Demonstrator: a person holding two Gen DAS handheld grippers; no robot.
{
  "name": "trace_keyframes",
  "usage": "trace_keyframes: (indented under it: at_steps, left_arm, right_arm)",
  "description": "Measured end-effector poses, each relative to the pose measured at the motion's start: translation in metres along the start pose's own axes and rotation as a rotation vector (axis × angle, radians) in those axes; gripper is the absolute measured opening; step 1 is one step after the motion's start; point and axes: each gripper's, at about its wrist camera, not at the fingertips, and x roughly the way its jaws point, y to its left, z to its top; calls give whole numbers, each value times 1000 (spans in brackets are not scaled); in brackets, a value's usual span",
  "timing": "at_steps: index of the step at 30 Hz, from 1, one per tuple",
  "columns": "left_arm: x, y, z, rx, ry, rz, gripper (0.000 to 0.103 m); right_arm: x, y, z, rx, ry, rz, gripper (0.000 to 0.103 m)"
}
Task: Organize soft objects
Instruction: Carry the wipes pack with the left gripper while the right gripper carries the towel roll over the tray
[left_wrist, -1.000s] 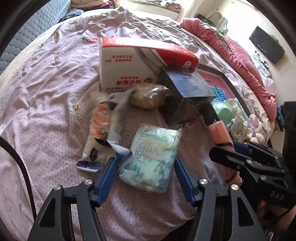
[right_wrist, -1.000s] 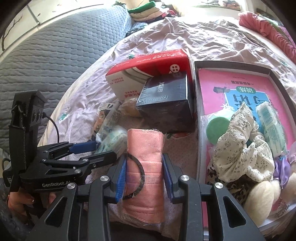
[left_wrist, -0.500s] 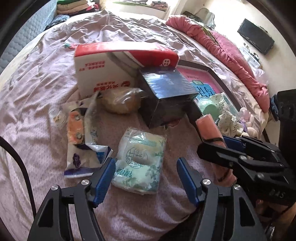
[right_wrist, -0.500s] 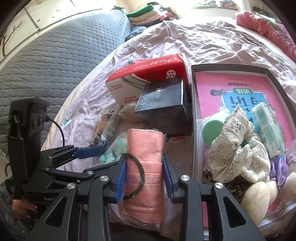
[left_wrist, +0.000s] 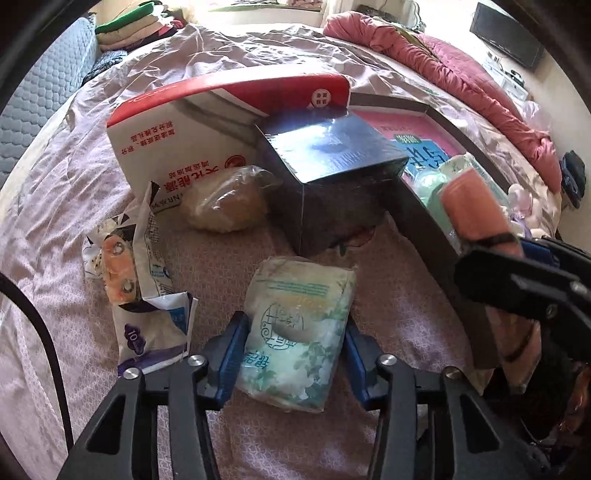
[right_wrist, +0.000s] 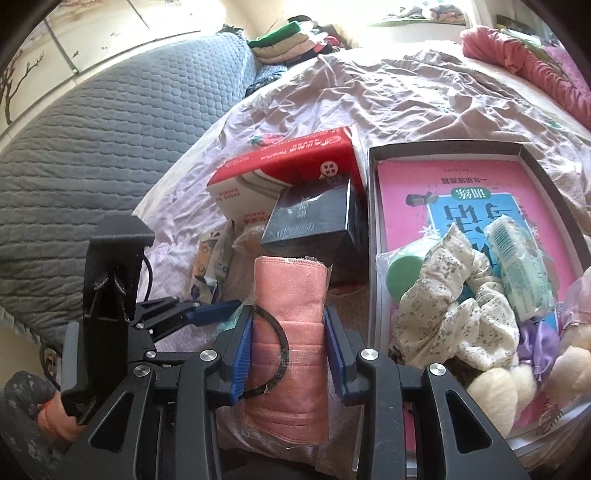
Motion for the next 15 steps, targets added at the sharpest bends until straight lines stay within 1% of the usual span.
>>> trace_keyframes:
  at_steps: [2, 5, 11, 15]
  left_arm:
    - [-7, 3, -1, -23, -12, -27, 43]
    - [-23, 4, -3, -56, -35, -65, 42]
    - [-60, -9, 0, -45, -101, -90, 42]
    - [-79, -25, 6, -24, -137, -104, 42]
  right_arm:
    - [-5, -1, 2, 6, -15, -2, 37]
    - [-15, -2, 5, 12, -36, -6, 37]
    - [-39, -13, 11, 32, -92, -27, 37]
    - [-60, -23, 13, 42, -127, -67, 37]
